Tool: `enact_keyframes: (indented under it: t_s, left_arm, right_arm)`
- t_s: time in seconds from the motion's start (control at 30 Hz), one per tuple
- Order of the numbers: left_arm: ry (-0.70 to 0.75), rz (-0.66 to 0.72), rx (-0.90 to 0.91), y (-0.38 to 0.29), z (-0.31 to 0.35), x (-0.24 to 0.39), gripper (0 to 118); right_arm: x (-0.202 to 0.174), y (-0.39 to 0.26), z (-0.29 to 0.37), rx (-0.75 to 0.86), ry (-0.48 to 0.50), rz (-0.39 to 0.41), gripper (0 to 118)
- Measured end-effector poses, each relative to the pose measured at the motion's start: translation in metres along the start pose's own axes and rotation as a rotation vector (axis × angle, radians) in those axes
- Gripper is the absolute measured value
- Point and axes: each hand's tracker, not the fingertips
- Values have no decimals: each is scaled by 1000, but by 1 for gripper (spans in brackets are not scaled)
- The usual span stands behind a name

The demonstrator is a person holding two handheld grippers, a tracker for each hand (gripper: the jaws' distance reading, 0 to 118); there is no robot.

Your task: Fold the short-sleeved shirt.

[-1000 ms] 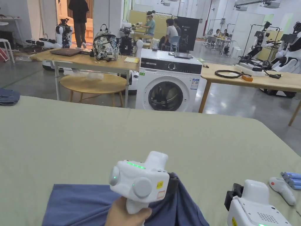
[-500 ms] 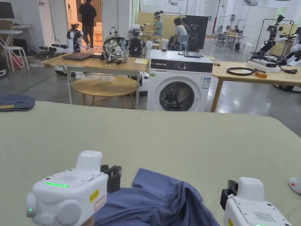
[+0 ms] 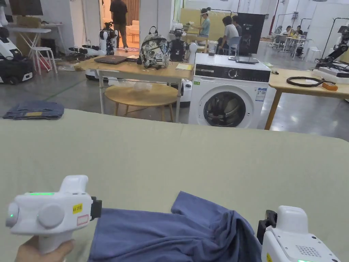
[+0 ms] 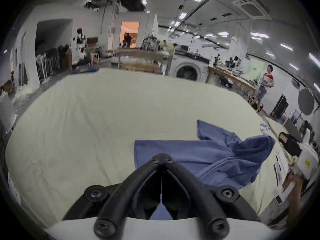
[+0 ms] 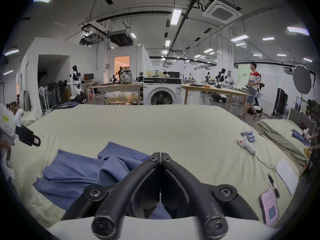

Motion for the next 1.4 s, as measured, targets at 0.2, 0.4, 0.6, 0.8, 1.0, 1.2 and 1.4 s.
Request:
enact_keyframes:
  t_s: [0.2,0.4,0.6,0.8,1.0,1.2,1.4]
  left_arm:
    - [-14,51,-200,43,-73,-20,57]
    - [3,92,-346,50,-142,-24,72]
    - [164,-50,-424,30,-163,-2,30]
    - [128,-169,-318,24,-146,31,0]
    - [52,-167,-211,15,-111,38,0]
    - [45,-130,-132,6,-64,28,0]
    - [55,-121,-102,-4,-36,17,0]
  right_arm:
    - [2,-2,-7,-24,-11,8,0]
    - [8,-7,-14,-50,-34,15,0]
    - [15,-12,-17,-80,-51,22,0]
    - [26,-17,-20,-117,-56,-12,0]
    - [51,-9,-25,-220,-25,-75,5]
    - [74,-16,-47,-458,78,-126,69]
    - [73,-52,-70,-619,101,-129,55]
